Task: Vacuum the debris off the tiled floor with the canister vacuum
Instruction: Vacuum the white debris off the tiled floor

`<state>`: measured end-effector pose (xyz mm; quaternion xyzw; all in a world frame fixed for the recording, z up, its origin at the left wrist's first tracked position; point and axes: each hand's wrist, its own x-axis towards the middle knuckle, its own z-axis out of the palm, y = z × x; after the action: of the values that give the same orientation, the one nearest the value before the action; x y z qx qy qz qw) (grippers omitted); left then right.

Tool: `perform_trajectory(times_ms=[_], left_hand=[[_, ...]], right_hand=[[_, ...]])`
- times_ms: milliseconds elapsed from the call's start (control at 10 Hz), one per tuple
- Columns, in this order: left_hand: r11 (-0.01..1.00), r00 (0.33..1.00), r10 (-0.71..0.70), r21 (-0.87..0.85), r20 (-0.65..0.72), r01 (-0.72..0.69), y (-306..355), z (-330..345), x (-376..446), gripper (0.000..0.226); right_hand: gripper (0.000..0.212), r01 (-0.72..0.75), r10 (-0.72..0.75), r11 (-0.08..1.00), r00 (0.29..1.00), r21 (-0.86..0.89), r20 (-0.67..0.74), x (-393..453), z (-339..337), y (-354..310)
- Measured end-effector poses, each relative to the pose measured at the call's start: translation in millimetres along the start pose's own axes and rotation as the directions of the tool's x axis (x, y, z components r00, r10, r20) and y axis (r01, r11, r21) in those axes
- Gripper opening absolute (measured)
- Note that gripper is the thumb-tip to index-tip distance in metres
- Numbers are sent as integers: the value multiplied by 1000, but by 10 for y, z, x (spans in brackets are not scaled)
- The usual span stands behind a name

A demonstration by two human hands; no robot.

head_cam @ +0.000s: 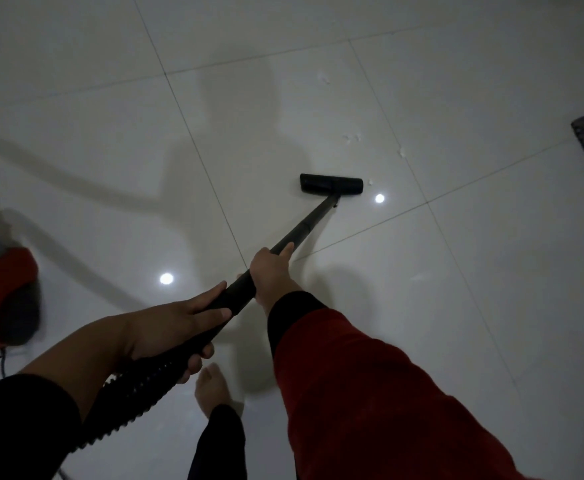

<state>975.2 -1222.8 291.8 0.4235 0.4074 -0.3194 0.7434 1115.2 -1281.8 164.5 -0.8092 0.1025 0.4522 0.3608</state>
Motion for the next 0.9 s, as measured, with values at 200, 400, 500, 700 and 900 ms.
perform_trajectory(times_ms=[200, 400, 500, 700, 900], left_hand=[[998, 999, -26, 50, 36, 24, -45, 43, 29, 63], [994, 995, -62, 93, 80, 55, 41, 120, 165, 65], [991, 995, -52, 127, 90, 41, 177, 206, 333, 66], [995, 995, -34, 95, 97, 24, 609, 517, 788, 65], [999, 995, -12, -42, 95, 16, 1079, 856, 1200, 64]], right_hand=[[61, 171, -186, 942, 982, -289, -25, -22, -147, 199], [61, 158, -116, 734, 987, -660, 108, -45, -357, 174], [34, 178, -78, 426, 984, -887, 160, -22, -568, -13], [23, 323, -143, 62, 939, -944, 312, 352, -1100, -311], [20, 371, -138, -101, 914, -923, 382, 938, -1584, -583]])
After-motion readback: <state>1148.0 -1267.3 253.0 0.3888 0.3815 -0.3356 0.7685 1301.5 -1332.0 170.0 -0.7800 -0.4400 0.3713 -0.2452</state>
